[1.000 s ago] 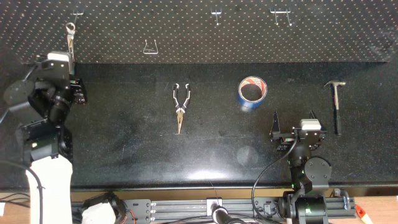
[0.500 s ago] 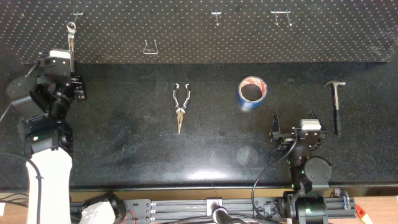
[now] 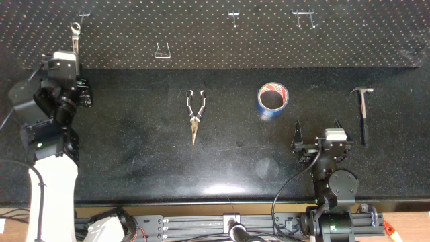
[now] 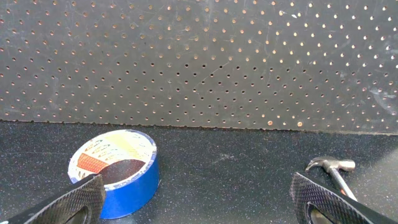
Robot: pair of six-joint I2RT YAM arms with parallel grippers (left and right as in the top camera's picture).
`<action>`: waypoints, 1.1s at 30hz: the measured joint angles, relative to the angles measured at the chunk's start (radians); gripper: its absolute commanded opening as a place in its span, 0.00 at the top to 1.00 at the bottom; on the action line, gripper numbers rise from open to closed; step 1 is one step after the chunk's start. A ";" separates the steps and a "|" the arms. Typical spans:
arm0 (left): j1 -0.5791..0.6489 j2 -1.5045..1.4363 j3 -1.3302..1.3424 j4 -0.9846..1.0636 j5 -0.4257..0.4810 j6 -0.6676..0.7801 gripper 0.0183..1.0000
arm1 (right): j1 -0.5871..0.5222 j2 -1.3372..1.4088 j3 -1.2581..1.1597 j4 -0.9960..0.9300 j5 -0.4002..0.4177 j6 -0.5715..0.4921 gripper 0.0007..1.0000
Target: Place Tools Onto Pegboard
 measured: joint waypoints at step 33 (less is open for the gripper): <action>-0.001 0.088 0.003 0.051 0.021 0.012 0.00 | 0.000 0.000 0.000 0.000 0.000 0.000 0.04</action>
